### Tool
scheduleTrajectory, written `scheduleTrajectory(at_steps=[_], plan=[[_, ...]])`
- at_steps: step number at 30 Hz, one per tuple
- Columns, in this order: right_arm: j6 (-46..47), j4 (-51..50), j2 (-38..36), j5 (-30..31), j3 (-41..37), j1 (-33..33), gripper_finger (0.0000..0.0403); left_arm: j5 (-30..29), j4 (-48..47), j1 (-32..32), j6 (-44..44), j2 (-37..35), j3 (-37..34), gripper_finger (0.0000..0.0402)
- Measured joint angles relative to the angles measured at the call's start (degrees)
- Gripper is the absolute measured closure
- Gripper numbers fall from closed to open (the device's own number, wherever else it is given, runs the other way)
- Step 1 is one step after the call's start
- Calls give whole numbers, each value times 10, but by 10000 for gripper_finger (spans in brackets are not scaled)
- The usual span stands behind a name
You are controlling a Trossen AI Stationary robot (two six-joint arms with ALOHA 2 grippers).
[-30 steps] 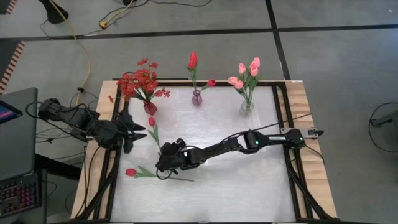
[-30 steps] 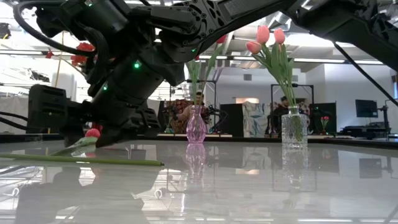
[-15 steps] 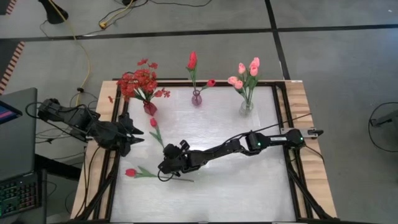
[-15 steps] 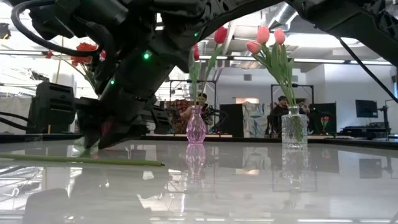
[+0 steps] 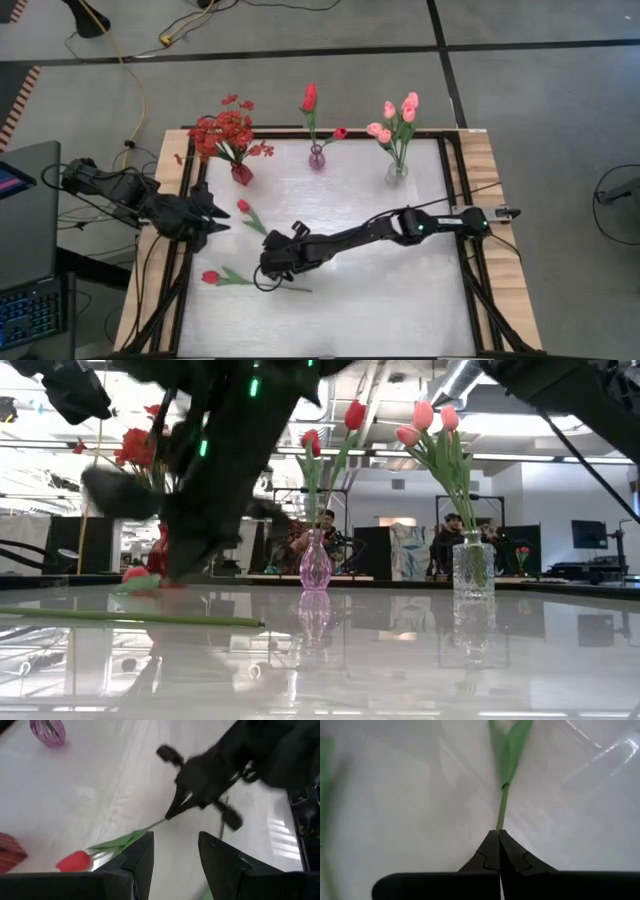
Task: Sort flowers into vase by color
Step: Put the top red tulip into the purple vase
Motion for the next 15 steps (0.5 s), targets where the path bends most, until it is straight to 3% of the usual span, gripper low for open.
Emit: scheduleTrajectory(at_steps=[15], plan=[[-131, -155, -198, 14, -6, -34, 386, -18, 132, 0, 63, -16, 0, 260]])
